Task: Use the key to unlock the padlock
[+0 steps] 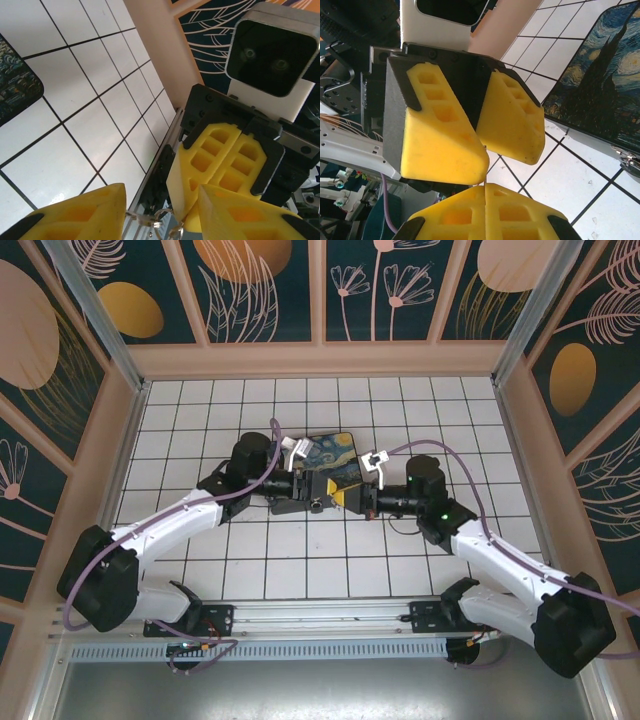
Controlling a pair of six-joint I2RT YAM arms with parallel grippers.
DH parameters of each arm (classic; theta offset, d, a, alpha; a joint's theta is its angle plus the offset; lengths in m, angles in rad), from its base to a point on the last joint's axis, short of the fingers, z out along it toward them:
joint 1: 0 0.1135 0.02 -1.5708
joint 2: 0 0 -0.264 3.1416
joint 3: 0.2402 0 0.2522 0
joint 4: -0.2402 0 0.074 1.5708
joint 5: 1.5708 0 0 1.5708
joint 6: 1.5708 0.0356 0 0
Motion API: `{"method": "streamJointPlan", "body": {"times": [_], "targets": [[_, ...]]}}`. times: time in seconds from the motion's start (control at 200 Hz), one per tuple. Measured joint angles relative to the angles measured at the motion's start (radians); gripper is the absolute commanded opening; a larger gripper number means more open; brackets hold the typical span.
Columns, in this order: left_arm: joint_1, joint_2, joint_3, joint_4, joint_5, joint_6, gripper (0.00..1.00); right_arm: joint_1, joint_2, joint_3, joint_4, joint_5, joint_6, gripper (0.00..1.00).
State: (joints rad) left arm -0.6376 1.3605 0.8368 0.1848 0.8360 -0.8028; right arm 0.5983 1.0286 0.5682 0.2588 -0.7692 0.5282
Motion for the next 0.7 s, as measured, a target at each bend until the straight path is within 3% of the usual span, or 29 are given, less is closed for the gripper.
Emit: {"method": "streamJointPlan", "body": {"times": [0.701], "targets": [[0.000,-0.025,-0.027,0.013,0.006,-0.006,0.31,-0.026,0.048,-0.008,0.068,-0.032,0.029,0.00]]}}
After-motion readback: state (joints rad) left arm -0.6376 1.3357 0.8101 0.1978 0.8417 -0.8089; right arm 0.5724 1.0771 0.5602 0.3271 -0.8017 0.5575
